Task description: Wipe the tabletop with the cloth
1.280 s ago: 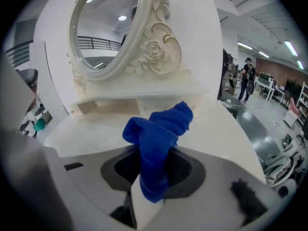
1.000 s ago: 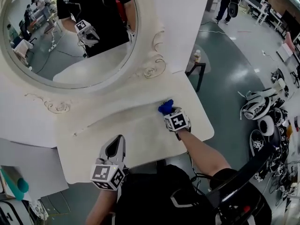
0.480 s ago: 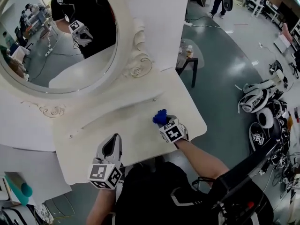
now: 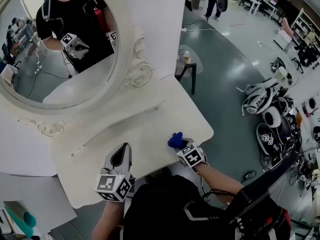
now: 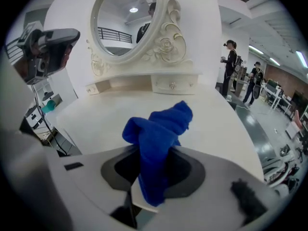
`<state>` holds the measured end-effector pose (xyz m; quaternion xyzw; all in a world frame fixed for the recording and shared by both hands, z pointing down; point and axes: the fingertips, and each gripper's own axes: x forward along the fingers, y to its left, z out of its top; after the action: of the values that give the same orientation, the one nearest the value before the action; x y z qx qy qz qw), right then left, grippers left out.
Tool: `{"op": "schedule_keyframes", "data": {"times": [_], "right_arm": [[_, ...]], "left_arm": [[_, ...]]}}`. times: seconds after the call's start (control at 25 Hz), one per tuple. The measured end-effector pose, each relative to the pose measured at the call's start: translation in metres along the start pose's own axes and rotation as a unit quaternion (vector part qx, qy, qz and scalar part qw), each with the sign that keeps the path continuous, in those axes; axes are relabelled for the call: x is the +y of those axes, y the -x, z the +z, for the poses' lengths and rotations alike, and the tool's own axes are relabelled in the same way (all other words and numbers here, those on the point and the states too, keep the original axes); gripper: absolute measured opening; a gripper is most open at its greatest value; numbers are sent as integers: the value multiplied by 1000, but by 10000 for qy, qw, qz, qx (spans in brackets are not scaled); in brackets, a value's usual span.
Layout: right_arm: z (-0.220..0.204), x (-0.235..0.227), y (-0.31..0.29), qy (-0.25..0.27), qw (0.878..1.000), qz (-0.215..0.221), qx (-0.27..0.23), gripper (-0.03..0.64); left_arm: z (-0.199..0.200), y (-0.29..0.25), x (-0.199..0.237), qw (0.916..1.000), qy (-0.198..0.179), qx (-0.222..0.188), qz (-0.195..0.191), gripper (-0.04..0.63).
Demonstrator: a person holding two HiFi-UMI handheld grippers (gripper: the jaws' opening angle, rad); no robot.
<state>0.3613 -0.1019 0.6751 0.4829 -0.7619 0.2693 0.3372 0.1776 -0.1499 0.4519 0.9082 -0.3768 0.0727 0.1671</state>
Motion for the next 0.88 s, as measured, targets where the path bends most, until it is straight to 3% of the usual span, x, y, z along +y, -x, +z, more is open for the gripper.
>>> {"op": "schedule_keyframes", "data": {"times": [0.2,0.32,0.52,0.68,0.88], "right_arm": [[-22,8,15,-232,9995,-176,103,129],[-32,12,21,-406,9987,-240,183,129],[-34,12,25,-674,9971,-23,362,129],[7,-18,18,-782,9968,-65,-129,129],[83,-77,-32,-598,9968,-270,-461,129]], "left_arm": [[-4,-2,7,9997,87,-33,-213,8],[-4,-2,7,9994,-109,-100,-322,8],[-5,2,11,9993,91,-222,-298,8],[-1,8,15,9996,17,-275,-90,8],[-5,13,25,9982,91,-295,517,8]]}}
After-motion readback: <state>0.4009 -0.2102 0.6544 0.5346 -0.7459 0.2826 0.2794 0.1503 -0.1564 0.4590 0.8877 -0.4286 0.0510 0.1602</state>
